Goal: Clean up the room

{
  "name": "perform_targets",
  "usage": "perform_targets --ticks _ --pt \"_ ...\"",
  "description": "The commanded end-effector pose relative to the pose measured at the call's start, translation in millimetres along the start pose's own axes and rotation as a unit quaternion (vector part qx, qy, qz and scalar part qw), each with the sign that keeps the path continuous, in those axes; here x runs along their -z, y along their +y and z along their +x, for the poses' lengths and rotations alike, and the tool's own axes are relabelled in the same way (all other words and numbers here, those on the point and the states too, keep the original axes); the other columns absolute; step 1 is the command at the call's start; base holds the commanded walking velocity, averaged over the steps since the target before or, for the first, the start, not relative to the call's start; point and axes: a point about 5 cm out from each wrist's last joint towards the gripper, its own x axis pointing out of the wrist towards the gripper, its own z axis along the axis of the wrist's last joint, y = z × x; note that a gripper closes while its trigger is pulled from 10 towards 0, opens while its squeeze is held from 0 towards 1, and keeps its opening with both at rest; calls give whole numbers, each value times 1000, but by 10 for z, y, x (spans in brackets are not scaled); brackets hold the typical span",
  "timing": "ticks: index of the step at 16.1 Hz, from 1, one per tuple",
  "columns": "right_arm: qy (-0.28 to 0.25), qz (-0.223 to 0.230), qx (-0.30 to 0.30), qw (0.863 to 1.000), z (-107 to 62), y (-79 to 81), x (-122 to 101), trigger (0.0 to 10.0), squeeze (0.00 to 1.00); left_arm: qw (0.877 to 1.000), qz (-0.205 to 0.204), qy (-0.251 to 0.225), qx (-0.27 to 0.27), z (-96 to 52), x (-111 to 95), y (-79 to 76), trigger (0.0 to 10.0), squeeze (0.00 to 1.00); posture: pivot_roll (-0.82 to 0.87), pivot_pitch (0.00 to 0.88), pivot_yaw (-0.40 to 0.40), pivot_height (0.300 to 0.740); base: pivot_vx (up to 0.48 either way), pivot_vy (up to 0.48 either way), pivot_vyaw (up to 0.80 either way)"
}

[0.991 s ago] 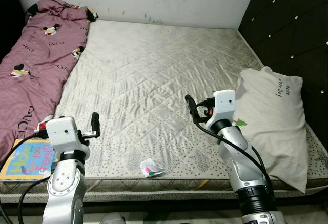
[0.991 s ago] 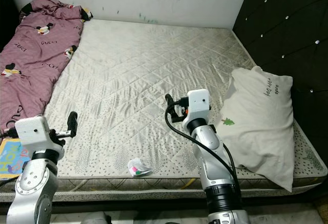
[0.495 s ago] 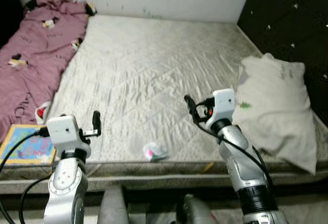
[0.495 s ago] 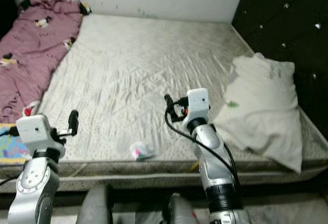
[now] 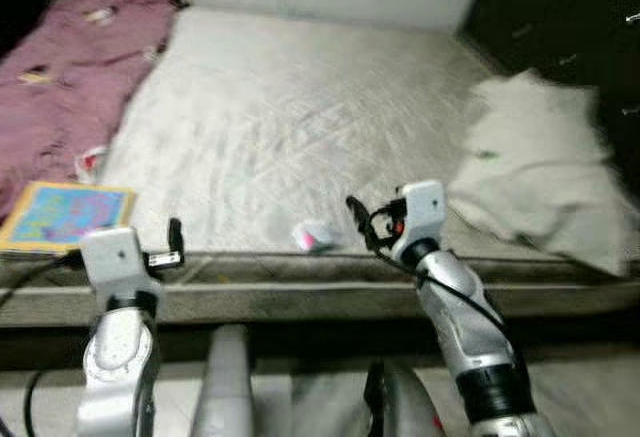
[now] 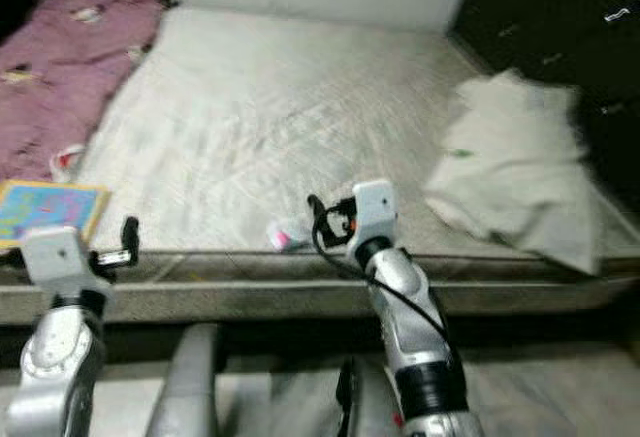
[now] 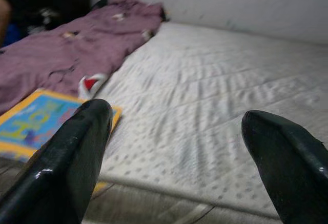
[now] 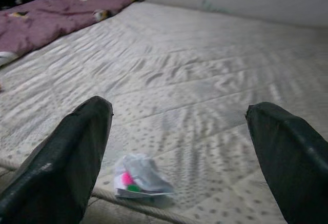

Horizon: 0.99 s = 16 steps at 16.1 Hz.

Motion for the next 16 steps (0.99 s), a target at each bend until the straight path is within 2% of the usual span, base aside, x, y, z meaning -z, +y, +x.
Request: perform_targets --ticks 1,2,6,10,16 --pt "-1 -12 -2 1000 7 -38 -29 10000 0 1000 -9 -5 6 -4 -25 -57 10000 0 95 0 -98 587 0 0 0" --pt "-1 -16 -9 1000 10 -23 -32 10000 0 1000 -9 -5 7 -4 -30 -60 10000 0 97 5 -102 587 0 0 0" --pt "2 -23 -34 999 53 42 -52 10000 0 1000 -12 -5 6 5 -47 -60 10000 0 91 35 -103 587 0 0 719" --pt "21 -19 -59 998 99 83 -22 10000 0 1000 -19 0 6 3 -40 -61 10000 0 89 45 -102 587 0 0 0" --pt "38 -42 -97 994 120 158 16 10000 0 1000 -29 2 -13 -25 -51 -40 10000 0 101 63 -124 587 0 0 0"
